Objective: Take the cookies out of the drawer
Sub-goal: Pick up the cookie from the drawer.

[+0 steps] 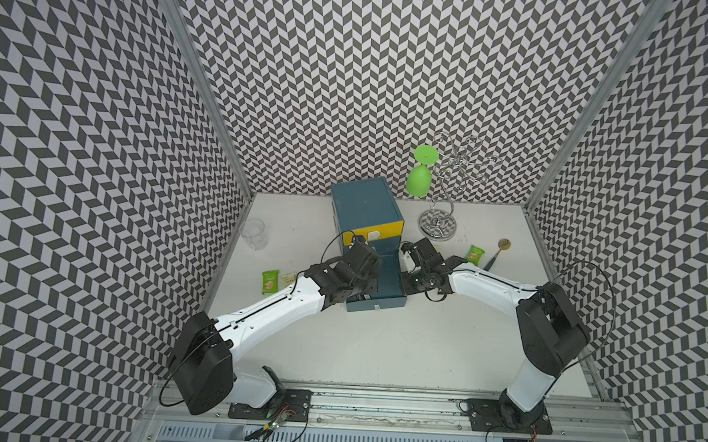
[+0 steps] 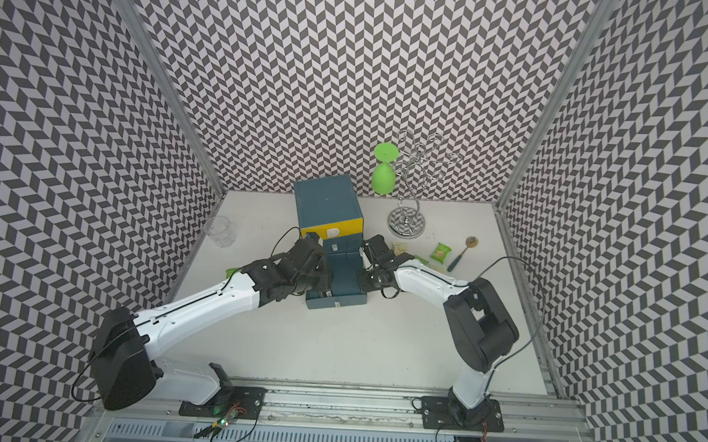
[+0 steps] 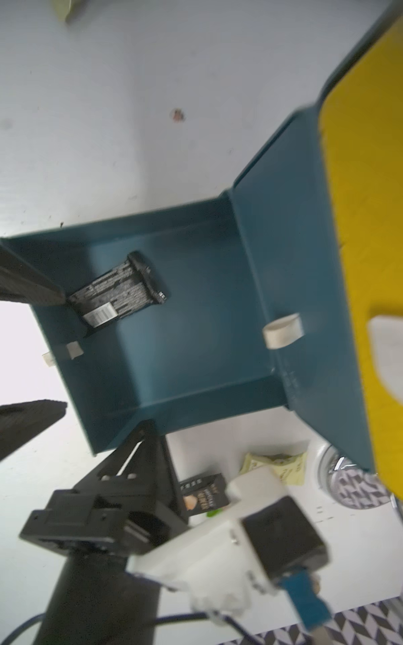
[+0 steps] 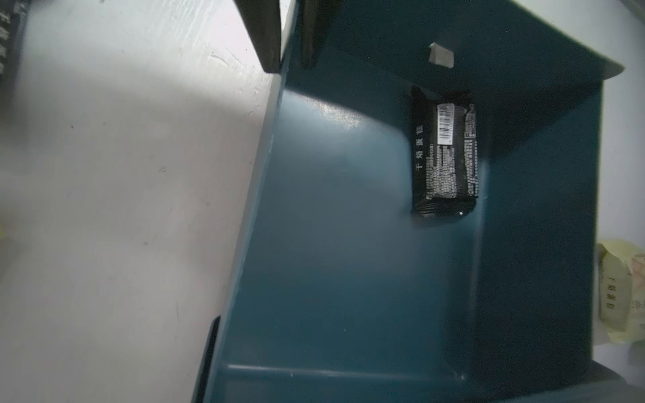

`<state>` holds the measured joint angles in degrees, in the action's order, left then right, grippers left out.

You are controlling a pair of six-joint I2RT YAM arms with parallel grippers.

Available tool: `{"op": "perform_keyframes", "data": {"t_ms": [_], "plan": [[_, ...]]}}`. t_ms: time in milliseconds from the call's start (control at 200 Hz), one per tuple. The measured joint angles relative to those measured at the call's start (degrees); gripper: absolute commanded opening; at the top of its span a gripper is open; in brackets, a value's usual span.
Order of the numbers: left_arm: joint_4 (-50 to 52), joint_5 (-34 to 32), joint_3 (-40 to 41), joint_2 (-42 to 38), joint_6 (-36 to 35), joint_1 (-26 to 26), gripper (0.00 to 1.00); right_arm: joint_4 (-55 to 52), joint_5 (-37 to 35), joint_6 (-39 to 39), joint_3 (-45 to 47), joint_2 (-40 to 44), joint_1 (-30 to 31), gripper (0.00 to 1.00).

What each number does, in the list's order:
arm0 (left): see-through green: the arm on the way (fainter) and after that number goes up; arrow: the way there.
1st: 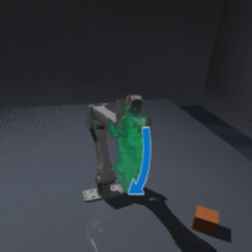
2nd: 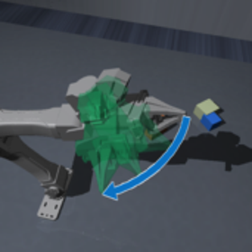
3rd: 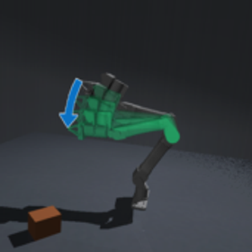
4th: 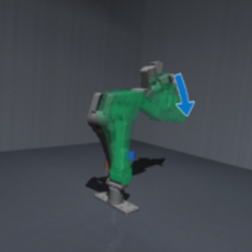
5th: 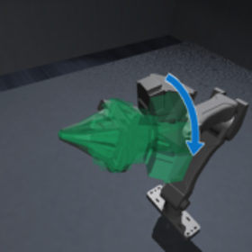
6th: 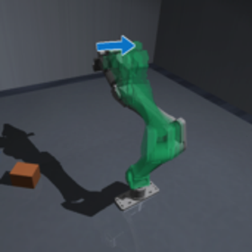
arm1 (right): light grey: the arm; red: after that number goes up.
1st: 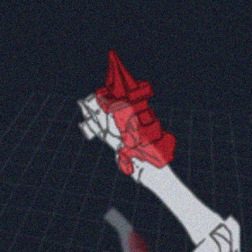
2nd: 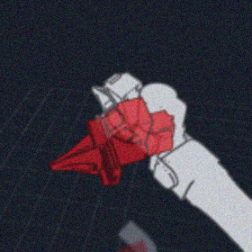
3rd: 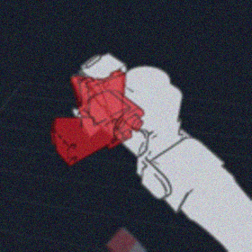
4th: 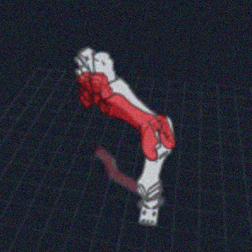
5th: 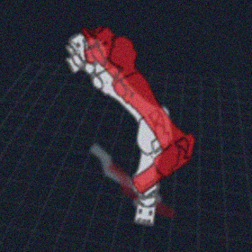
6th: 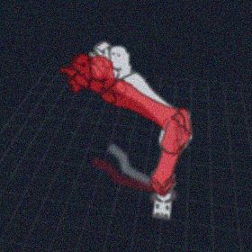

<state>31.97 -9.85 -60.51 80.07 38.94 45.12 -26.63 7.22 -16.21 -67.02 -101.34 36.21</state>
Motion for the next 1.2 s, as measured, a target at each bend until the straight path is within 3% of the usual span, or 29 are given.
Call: {"op": "perform_keyframes", "data": {"t_ms": [270, 581, 706, 876, 1197], "plan": [[-1.3, 0.9, 4.9, 4.5, 3.2, 0.5, 0.47, 1.9, -0.4, 1.0, -1.0, -1.5, 0.0, 0.02], [-1.5, -2.4, 4.0, 7.6, 3.8, -1.3, 0.51, 3.5, -0.4, 2.3, -1.9, -2.6, 0.3, 0.01], [-1.2, -3.2, 2.4, 9.8, 3.6, -2.8, 0.57, 3.6, -1.3, 1.9, -2.7, -3.2, 1.4, 0.01], [0.4, -4.0, -1.9, 14.5, 2.9, -3.7, 0.73, 4.0, -2.1, 0.6, -3.2, -3.8, 2.5, 0.02], [6.3, -5.3, -3.0, 16.1, 2.8, -4.3, 0.77, 4.4, -3.8, -1.9, -3.2, -3.8, 3.4, 0.01]]}}
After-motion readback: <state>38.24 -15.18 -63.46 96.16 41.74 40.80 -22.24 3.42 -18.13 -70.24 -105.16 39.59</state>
